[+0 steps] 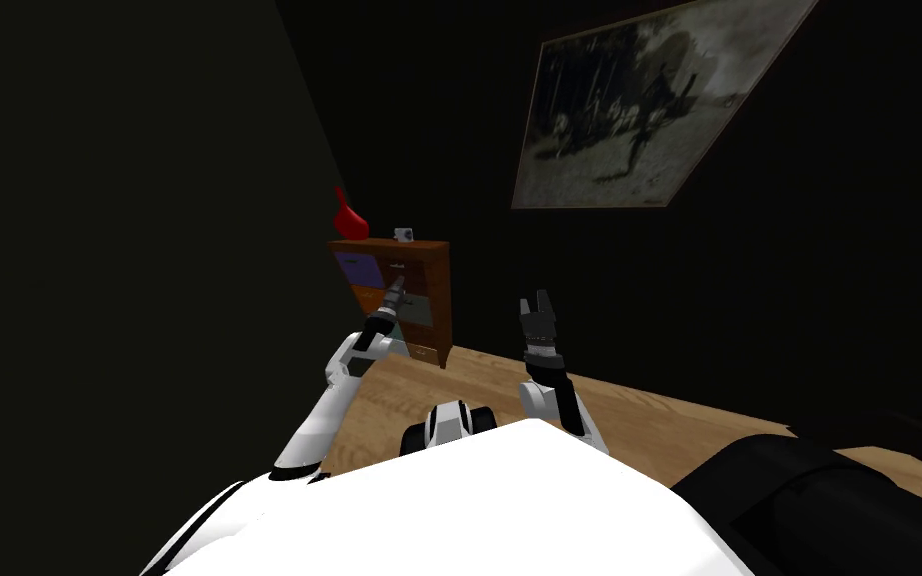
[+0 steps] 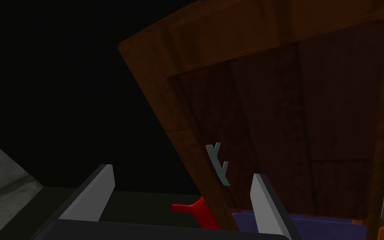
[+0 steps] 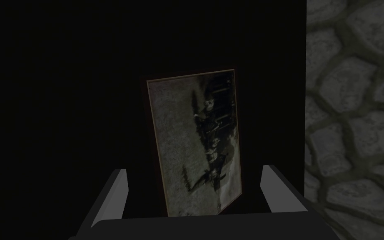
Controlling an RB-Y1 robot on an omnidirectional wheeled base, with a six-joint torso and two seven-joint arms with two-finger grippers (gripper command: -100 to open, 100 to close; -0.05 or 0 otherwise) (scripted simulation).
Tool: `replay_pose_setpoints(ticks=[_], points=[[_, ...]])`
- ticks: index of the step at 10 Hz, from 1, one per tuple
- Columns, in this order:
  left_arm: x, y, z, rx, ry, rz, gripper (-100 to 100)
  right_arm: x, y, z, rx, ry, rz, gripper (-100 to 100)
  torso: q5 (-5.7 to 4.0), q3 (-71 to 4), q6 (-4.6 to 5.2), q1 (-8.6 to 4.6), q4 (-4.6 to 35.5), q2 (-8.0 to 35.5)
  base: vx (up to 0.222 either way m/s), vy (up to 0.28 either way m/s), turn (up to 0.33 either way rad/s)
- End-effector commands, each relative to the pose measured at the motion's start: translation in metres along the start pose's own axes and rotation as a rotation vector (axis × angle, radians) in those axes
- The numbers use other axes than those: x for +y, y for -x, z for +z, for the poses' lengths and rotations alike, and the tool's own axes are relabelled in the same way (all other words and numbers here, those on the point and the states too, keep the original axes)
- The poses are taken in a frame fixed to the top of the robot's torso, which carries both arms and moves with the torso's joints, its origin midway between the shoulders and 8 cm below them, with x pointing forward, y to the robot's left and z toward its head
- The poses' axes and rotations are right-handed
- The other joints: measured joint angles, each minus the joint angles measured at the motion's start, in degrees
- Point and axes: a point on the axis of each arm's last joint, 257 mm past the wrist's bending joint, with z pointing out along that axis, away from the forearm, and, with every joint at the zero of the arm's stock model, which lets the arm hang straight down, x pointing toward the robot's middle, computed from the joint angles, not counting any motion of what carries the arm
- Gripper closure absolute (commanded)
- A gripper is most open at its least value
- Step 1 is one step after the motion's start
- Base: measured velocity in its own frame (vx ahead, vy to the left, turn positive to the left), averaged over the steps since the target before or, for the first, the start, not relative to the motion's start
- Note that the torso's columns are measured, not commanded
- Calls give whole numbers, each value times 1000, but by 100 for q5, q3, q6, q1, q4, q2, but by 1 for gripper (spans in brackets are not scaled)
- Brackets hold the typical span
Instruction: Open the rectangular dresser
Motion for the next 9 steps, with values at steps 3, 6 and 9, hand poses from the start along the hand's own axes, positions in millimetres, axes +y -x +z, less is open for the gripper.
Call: replay_pose_setpoints(ticks=[3, 6, 9], points=[[18, -4, 37, 35, 83, 44, -100, 0, 0, 0, 0, 0, 0, 0, 2, 2, 1, 6, 1, 2, 16, 66, -94], [21, 1, 55, 42, 111, 73, -100, 0, 0, 0, 0, 0, 0, 0, -2, 2, 3, -7, 1, 3, 16, 49, -51], [24, 13, 74, 42, 151, 119, -100, 0, 0, 0, 0, 0, 0, 0, 1, 1, 1, 5, 1, 2, 17, 56, -71]])
